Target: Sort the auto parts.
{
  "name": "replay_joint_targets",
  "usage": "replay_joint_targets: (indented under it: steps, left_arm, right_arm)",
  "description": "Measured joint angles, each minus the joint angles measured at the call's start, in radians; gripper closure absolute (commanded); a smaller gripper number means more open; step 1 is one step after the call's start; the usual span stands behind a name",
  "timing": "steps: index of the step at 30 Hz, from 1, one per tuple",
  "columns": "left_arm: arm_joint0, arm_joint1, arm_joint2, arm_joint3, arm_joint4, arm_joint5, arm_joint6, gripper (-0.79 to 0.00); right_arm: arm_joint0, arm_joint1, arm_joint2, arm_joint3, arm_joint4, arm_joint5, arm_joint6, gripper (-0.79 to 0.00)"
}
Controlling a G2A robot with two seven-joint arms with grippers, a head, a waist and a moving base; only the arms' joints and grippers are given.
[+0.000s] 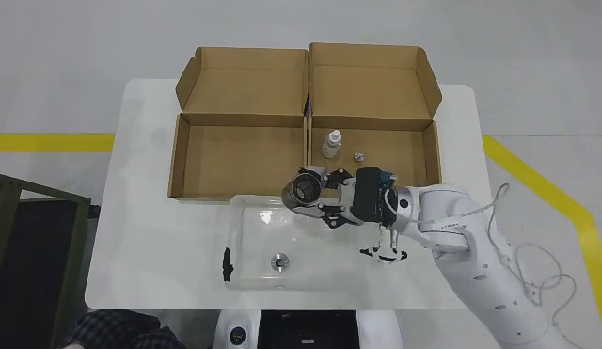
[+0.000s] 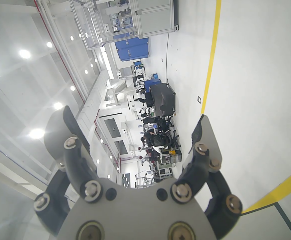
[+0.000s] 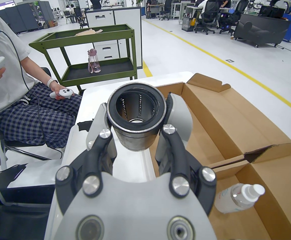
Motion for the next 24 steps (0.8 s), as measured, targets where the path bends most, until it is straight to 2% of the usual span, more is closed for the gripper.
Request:
replay_joint_targets:
  steps: [9,24]
  left_arm:
    - [0.0,0.0,0.0,0.0,0.0,0.0,0.0,-0.785]
    - [0.0,0.0,0.0,0.0,0.0,0.0,0.0,-0.785]
  right_arm:
    - [-0.016,0.003,0.028,0.005,0.056,-0.002,-0.024,0.0]
    - [-0.011,0.001,0.029,0.024,0.055,0.019,-0.021,0.0]
